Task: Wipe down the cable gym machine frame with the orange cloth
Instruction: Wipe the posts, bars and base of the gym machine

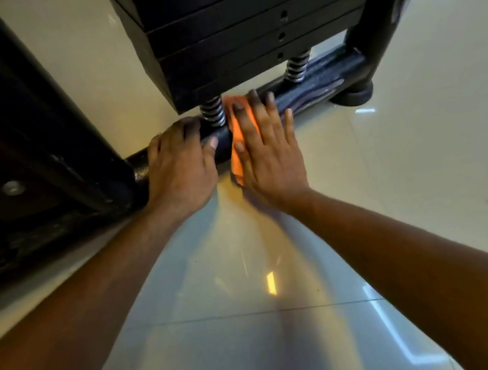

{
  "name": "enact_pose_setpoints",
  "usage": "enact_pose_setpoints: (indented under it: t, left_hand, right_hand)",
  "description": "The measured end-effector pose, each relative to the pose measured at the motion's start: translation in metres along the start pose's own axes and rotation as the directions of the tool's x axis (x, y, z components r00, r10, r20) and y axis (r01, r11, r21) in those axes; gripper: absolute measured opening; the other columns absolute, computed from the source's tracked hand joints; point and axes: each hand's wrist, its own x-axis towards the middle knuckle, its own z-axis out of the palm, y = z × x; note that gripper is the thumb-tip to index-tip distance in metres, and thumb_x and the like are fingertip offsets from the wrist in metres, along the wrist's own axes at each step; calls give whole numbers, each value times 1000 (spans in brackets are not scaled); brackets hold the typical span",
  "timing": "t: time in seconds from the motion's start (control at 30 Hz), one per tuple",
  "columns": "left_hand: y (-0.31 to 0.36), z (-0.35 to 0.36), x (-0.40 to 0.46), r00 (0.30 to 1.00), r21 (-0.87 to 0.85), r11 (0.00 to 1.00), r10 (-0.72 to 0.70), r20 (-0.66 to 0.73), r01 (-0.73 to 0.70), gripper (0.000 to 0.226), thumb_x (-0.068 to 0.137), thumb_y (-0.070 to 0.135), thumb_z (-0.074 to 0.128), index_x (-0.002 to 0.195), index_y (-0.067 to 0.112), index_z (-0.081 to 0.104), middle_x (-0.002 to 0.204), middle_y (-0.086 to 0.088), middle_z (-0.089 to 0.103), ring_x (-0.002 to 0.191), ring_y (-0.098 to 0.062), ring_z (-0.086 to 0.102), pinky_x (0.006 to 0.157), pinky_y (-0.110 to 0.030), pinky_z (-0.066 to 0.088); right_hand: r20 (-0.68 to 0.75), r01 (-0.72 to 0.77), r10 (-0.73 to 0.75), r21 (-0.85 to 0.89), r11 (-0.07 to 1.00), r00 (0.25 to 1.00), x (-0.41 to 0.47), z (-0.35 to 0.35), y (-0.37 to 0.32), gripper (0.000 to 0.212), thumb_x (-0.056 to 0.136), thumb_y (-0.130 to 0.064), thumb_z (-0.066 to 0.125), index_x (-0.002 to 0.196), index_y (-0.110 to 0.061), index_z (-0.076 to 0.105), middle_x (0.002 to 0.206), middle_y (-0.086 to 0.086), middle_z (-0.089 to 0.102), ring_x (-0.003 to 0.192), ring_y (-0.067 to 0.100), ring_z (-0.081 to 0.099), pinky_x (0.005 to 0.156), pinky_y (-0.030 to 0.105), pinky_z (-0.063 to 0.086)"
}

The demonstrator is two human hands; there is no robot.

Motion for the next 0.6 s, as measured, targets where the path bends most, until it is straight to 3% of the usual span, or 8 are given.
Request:
enact_pose_setpoints:
  t: [0.07, 0.17, 0.3, 0.37, 0.4, 0.47, 0.53, 0.6]
  left_hand:
    - [-3, 0, -2, 1000, -4, 1000, 23, -1, -23, 48, 108, 41, 47, 145, 11, 53, 145, -13, 57, 132, -36, 54, 112, -50, 35]
    - [0, 0, 0, 1000, -7, 1000, 23, -4, -23, 46, 108, 41, 49, 143, 12, 53, 145, -12, 56, 135, -33, 52, 115, -51, 34]
    - [9, 4, -1, 999, -9, 999, -33, -37, 33, 45, 106, 40, 50, 143, 14, 53, 146, -10, 56, 137, -32, 51, 116, -53, 32]
    - [8, 6, -1, 998, -15, 999, -36, -54, 35, 45, 107, 39, 49, 145, 15, 52, 148, -9, 56, 137, -31, 51, 117, -51, 31]
    - [6, 7, -1, 998, -27, 999, -30, -61, 28, 45, 107, 37, 48, 146, 14, 53, 147, -9, 57, 137, -31, 51, 117, -49, 31]
    - [3, 6, 1, 997, -75, 997, -32, -73, 27, 42, 108, 31, 48, 145, 14, 56, 145, -10, 60, 134, -31, 53, 116, -47, 31]
    - [5, 4, 5, 996, -116, 992, -53, -74, 45, 38, 108, 26, 49, 143, 14, 59, 141, -10, 63, 131, -32, 55, 114, -45, 32]
    - [4, 3, 8, 995, -133, 989, -78, -63, 69, 37, 107, 24, 49, 141, 15, 61, 138, -11, 66, 127, -34, 57, 112, -45, 34]
  right_hand:
    - [-44, -98, 97, -26, 995, 994, 7, -5, 26, 64, 118, -36, 34, 174, -19, 9, 182, 8, 3, 168, 32, -5, 133, 61, 8]
    - [-107, -279, 289, 99, 955, 951, 15, -8, 24, 61, 117, -29, 33, 174, -17, 14, 182, 7, 8, 168, 37, -4, 132, 61, 13]
    - [-12, -16, 18, 160, 987, 1000, 4, 4, -13, 64, 114, -19, 46, 172, -12, 22, 182, 9, 9, 167, 41, -7, 134, 60, 8]
    - [5, 102, -103, 116, 988, 995, 5, 1, 6, 64, 113, -20, 49, 172, -12, 24, 181, 11, 13, 167, 40, -3, 135, 57, 5]
    - [-3, 97, -97, 106, 990, 995, 8, -1, 18, 62, 114, -22, 47, 172, -12, 25, 181, 11, 15, 168, 38, 1, 135, 57, 7]
    - [-42, -68, 76, 165, 984, 996, 14, -5, 30, 59, 118, -25, 42, 172, -14, 23, 181, 8, 14, 168, 33, 1, 135, 54, 11]
    - [-56, -229, 256, 294, 928, 965, 14, -7, 8, 57, 119, -26, 37, 173, -15, 21, 182, 5, 10, 169, 30, -5, 137, 42, 4]
    - [-24, -228, 256, 381, 896, 966, 7, -3, -34, 57, 119, -26, 36, 173, -15, 20, 183, 2, 5, 168, 30, -9, 133, 30, -4]
